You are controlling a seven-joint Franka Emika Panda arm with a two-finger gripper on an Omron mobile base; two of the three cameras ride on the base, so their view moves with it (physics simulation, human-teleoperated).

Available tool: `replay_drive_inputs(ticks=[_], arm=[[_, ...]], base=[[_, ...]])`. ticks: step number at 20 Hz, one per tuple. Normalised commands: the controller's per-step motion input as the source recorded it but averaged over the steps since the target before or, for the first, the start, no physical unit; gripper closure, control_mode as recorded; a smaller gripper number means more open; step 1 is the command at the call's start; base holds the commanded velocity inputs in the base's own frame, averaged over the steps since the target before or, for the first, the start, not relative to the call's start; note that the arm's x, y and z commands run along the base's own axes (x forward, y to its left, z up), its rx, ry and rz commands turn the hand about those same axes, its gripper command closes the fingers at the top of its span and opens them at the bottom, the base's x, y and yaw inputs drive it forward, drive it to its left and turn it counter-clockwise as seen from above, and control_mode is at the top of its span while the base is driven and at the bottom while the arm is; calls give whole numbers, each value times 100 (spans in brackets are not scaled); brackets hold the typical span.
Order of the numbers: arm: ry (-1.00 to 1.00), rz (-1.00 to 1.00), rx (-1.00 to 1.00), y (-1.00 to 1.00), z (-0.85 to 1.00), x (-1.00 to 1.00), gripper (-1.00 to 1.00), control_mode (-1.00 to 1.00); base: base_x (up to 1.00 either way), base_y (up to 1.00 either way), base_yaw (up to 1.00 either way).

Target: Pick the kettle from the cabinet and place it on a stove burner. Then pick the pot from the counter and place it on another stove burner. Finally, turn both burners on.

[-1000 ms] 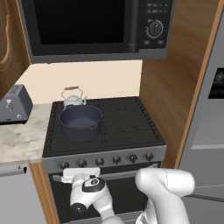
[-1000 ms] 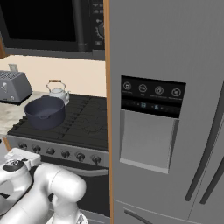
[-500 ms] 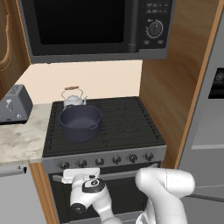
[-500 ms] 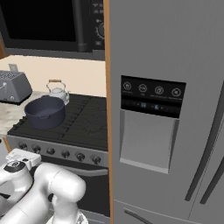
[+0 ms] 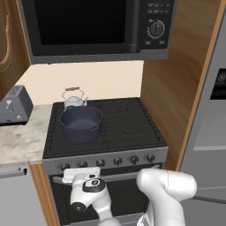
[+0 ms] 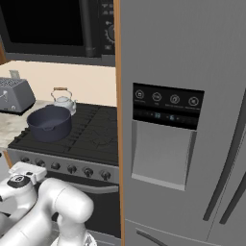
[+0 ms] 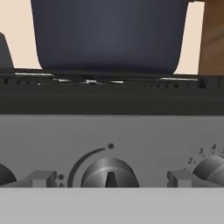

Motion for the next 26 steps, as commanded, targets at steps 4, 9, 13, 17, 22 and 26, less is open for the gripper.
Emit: replay_drive_inputs(ticks=[4,9,13,17,22,26], arm=[[0,0,-2,0,-6,13,-100,-100],[0,0,-2,0,-11,11,-100,-100],[0,0,-3,0,-13,10,-100,-100],[0,0,-3,0,-13,9,-100,-100],[0,0,-2,0,-3,4,-100,-100],[-2,0,-1,5,0,12,100,-100]], base=[[0,0,0],[0,0,0],[0,0,0],[0,0,0],[0,0,0],[0,0,0]])
